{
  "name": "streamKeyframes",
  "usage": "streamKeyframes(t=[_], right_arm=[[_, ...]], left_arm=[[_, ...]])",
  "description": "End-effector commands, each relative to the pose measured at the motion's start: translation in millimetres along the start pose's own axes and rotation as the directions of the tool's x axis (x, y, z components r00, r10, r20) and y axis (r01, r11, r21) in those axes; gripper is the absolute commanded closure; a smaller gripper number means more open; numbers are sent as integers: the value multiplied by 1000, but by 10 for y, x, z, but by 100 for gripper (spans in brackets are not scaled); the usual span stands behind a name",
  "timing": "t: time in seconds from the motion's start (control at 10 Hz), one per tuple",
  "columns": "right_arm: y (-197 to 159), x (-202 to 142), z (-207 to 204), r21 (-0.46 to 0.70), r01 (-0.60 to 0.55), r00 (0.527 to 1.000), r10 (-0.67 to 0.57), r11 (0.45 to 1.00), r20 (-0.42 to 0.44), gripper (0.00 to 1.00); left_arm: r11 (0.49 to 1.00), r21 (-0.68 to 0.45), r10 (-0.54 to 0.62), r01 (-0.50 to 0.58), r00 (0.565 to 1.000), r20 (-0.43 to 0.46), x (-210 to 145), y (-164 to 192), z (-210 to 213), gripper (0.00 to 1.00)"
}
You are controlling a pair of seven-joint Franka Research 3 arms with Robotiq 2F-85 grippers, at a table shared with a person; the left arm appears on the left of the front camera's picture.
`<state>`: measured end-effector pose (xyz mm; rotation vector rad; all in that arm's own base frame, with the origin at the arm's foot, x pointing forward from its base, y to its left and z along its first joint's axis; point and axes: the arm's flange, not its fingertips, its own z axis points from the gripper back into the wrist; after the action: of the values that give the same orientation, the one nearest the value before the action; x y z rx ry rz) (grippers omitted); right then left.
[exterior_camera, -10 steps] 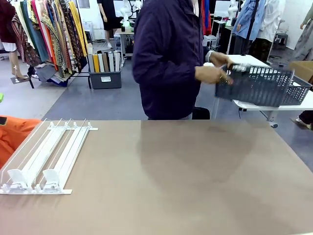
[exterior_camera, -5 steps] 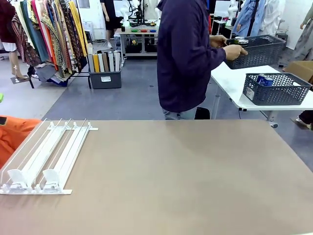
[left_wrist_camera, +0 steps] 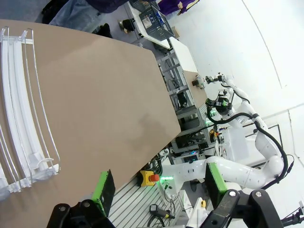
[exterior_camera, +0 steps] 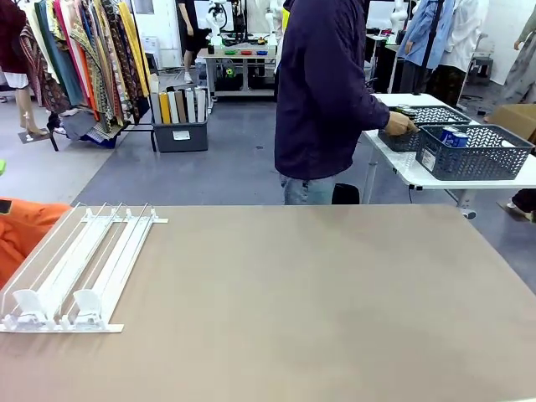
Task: Retrieve and store the cans from the dispenser.
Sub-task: Pick up one can from the Automatic Can Dispenser and place it in the middle of the table.
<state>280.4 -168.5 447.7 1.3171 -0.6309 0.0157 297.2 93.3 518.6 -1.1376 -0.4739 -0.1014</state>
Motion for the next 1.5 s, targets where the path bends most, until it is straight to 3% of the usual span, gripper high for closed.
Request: streamKeyframes(t=[0.0,1.4], right_arm=[[24,41,-27,17,-6,1000,5,1000,24,0],[24,41,-27,17,-6,1000,5,1000,24,0]], left_arm=[[1000,-20,-19,19,1000,12,5,14,-25,0],[1000,-20,-19,19,1000,12,5,14,-25,0]])
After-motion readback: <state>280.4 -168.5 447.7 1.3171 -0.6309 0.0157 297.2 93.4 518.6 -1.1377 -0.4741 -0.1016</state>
